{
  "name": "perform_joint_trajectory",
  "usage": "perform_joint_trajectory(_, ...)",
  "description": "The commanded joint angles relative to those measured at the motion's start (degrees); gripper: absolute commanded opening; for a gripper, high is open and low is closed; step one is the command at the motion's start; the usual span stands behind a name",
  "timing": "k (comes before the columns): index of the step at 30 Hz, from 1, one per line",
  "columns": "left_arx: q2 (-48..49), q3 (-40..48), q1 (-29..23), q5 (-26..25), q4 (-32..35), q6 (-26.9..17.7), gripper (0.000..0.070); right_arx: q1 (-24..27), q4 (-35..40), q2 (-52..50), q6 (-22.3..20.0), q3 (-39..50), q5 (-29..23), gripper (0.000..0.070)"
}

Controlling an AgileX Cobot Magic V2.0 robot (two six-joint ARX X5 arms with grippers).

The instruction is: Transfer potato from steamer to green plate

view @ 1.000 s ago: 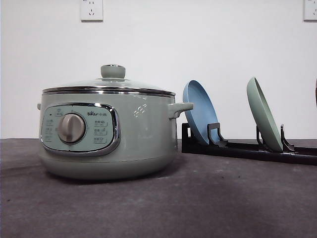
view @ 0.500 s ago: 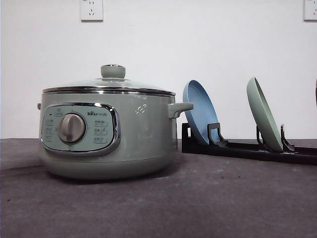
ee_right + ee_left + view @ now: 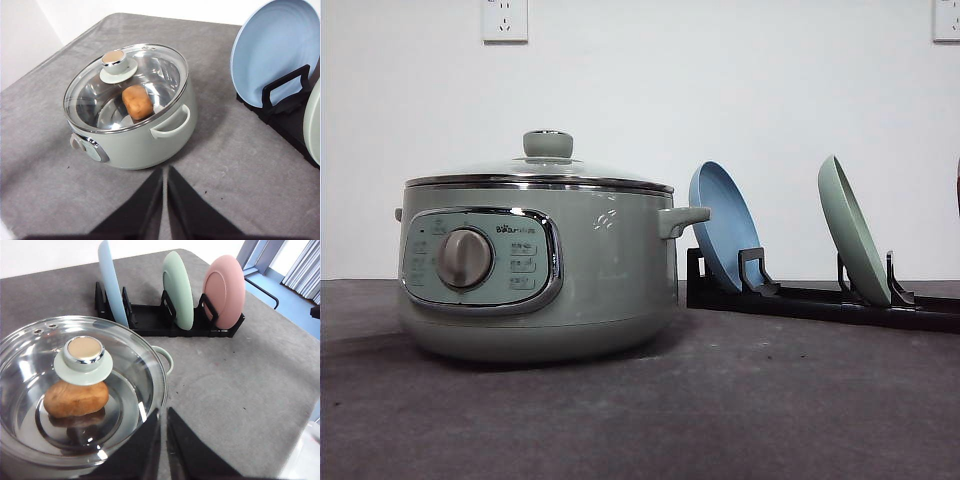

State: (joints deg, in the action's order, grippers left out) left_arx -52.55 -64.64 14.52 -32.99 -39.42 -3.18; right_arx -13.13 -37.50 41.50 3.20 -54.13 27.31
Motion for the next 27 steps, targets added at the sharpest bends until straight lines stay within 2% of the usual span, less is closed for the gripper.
perform_joint_trajectory(1,-0.6,-1.4,0.2,-0.5,1.0,-0.9,0.0031,-0.3,1.2,0.4,-0.9,-1.1,-0.2,0.0001)
perform_joint_trajectory(3,-0.7,-1.4,0.2,-0.5,0.9,-0.9,0.0071,-0.3,1.5,0.4,-0.9,-1.1,-0.3,0.0003)
perform_joint_trajectory(5,-0.9,-1.4,0.2,-0.5,0.9,-0.9,0.0173,-0.3,1.4,0.4,-0.9,-1.1,-0.3,0.0025)
perform_joint_trajectory(6,-1.0,-1.4,0.2,-0.5,0.9,-0.9,0.0243,-0.3,1.4,0.4,-0.9,-1.1,-0.3,0.0073)
perform_joint_trajectory(7,-1.0,-1.4,0.2,-0.5,0.9,-0.9,0.0318,-0.3,1.4,0.4,-0.9,-1.1,-0.3,0.0142)
perform_joint_trajectory(10,-1.1,-1.4,0.3,-0.5,0.9,-0.9,0.0558,-0.3,1.4,0.4,-0.8,-1.1,-0.3,0.0413)
perform_joint_trajectory(12,-1.1,-1.4,0.5,-0.5,0.9,-0.8,0.0662,-0.3,1.4,0.4,-0.6,-1.1,-0.3,0.0575)
perform_joint_trajectory(14,-1.1,-1.4,0.8,-0.5,0.9,-0.7,0.0683,-0.3,1.4,0.4,-0.6,-1.1,-0.3,0.0659)
perform_joint_trajectory(19,-1.1,-1.4,1.9,-0.5,0.6,-0.4,0.0682,-0.3,1.4,0.3,-0.6,-1.1,-0.3,0.0664)
perform_joint_trajectory(27,-1.1,-1.4,2.4,-0.5,0.2,-0.4,0.0676,-0.3,1.4,0.4,4.1,-1.1,-0.1,0.0664)
